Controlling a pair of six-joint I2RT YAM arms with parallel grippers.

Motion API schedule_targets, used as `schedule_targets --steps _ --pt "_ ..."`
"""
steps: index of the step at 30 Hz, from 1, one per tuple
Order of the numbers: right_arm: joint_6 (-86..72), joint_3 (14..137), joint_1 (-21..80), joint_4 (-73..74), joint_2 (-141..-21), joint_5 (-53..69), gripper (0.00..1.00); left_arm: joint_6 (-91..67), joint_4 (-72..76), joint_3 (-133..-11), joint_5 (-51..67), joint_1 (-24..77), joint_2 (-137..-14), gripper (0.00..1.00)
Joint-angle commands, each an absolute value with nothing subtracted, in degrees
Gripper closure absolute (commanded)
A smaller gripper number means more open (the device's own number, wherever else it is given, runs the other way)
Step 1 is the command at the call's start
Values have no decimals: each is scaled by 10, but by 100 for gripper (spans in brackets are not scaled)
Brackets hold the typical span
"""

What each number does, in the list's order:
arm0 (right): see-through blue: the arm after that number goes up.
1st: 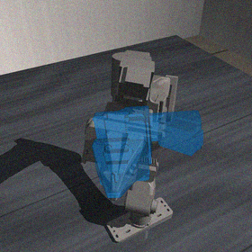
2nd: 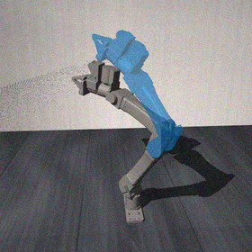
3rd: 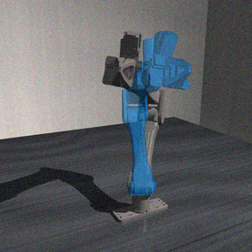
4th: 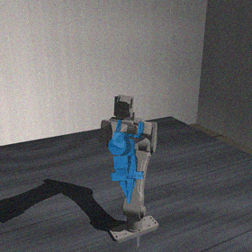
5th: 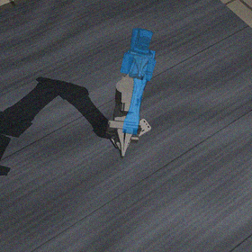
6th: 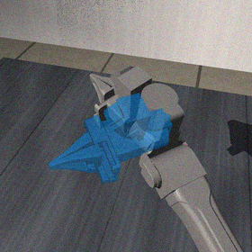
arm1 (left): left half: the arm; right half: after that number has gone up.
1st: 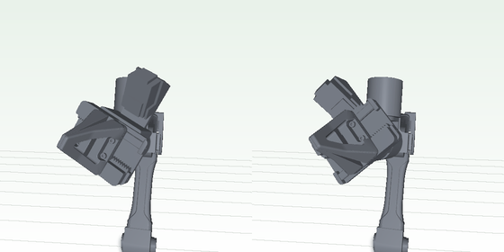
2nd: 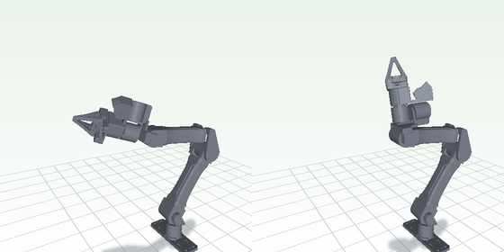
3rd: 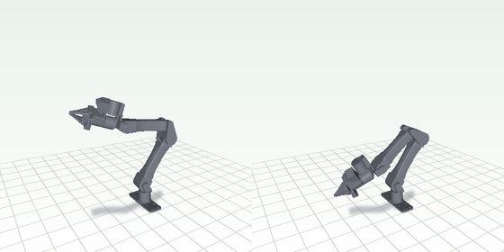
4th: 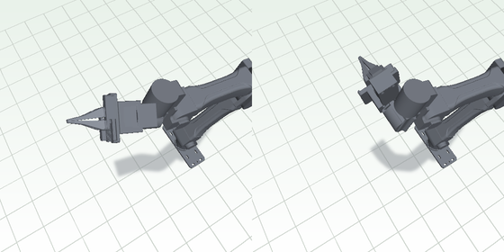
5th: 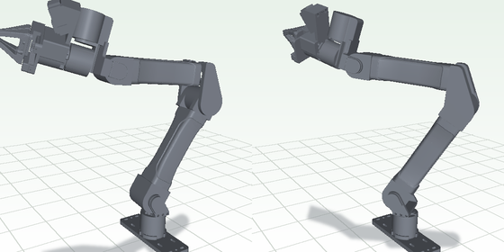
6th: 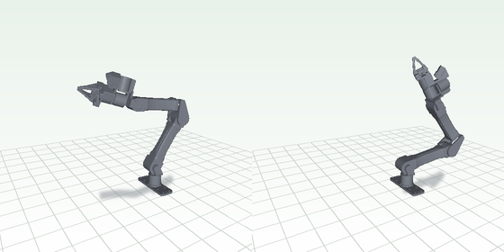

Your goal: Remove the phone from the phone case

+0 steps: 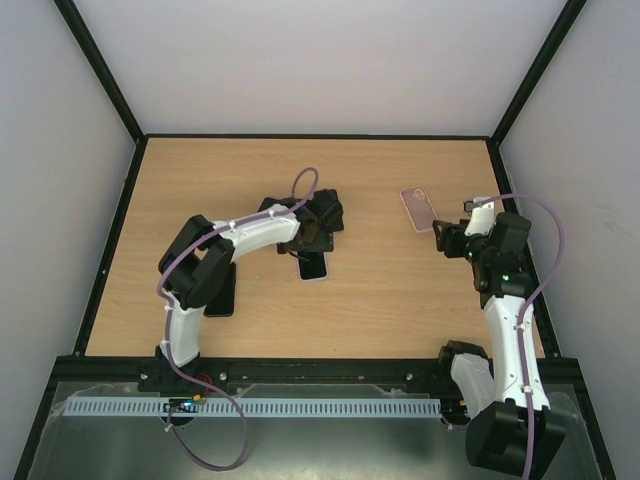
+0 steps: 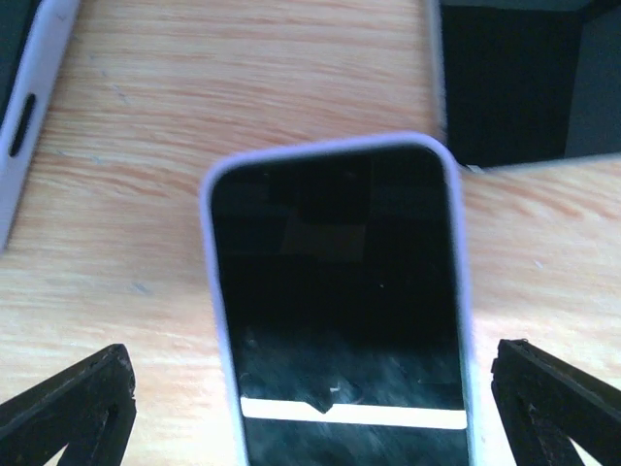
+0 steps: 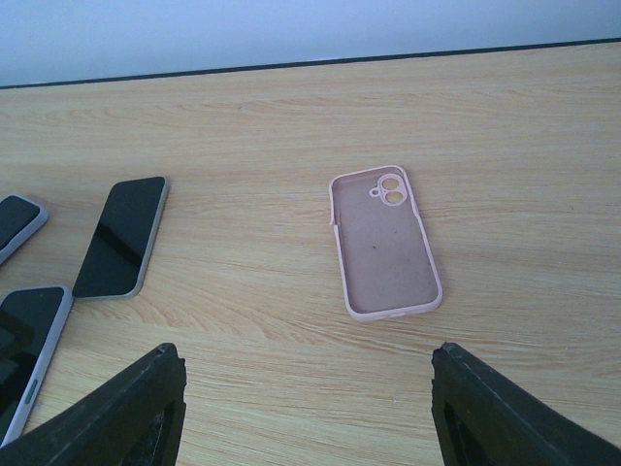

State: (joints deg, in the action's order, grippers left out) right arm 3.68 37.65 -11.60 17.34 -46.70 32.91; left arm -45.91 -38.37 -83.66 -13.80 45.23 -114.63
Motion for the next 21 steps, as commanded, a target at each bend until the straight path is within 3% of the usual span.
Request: schedule_targets --steps 1,7,17,21 --pt "45 370 -115 178 -463 339 32 -457 -381 -851 -60 403 -1166 0" --pt "46 368 -115 175 -481 340 31 -432 -395 -900 -25 377 -1208 1" --pt "48 365 -115 171 -472 326 30 -448 -369 -880 15 386 -1189 1" --pt "49 367 -115 174 -476 334 30 -457 -431 -928 8 390 -1225 1"
